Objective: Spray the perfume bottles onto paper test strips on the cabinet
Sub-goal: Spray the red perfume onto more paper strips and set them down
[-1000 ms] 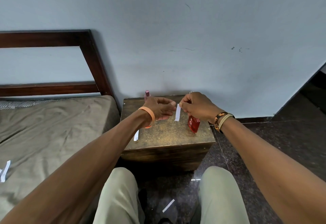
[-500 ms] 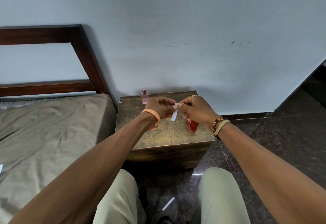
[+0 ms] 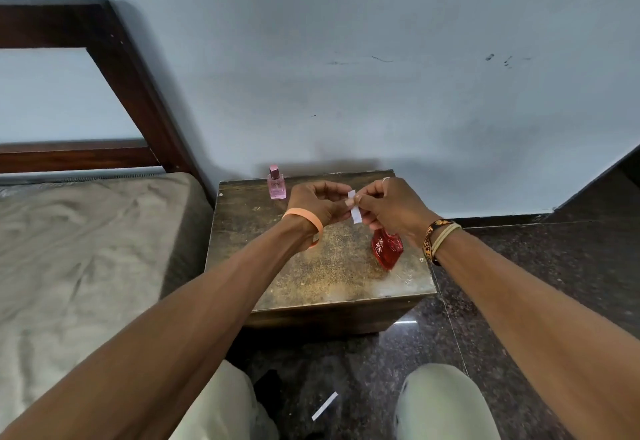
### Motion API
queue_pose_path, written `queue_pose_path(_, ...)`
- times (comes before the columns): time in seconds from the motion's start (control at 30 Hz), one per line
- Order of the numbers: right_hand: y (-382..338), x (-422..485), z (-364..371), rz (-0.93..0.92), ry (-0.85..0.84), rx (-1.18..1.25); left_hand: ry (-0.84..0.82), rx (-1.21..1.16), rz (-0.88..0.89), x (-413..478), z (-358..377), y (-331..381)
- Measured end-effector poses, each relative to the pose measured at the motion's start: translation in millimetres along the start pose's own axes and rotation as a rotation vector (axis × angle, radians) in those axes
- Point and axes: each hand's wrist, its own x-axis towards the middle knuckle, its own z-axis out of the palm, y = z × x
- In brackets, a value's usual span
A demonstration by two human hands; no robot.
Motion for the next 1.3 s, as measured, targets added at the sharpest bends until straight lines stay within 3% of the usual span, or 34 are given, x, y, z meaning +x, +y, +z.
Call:
queue_pose_path(0.57, 71.6, 144.3, -19.9, 0.17, -0.158, -0.163, 0.091, 0.266, -0.002, 144.9, 25.9, -57.6)
queue_pose_path(0.7, 86.0, 153.9, -14.2, 0.174, -0.117, -0.167, 0.149, 0.423, 0.051, 161.3, 28.6, -72.5)
queue_pose_path(0.97, 104.7, 165.4, 3.1, 0.121, -0.086, -0.349, 0.1, 0.781, 0.198, 163.4, 15.8, -92.7)
queue_pose_path(1.3, 114.6, 172.0, 7.0, 0.05, 0.007, -0.462, 0.113, 0.884, 0.216, 170.1, 17.7, -98.0)
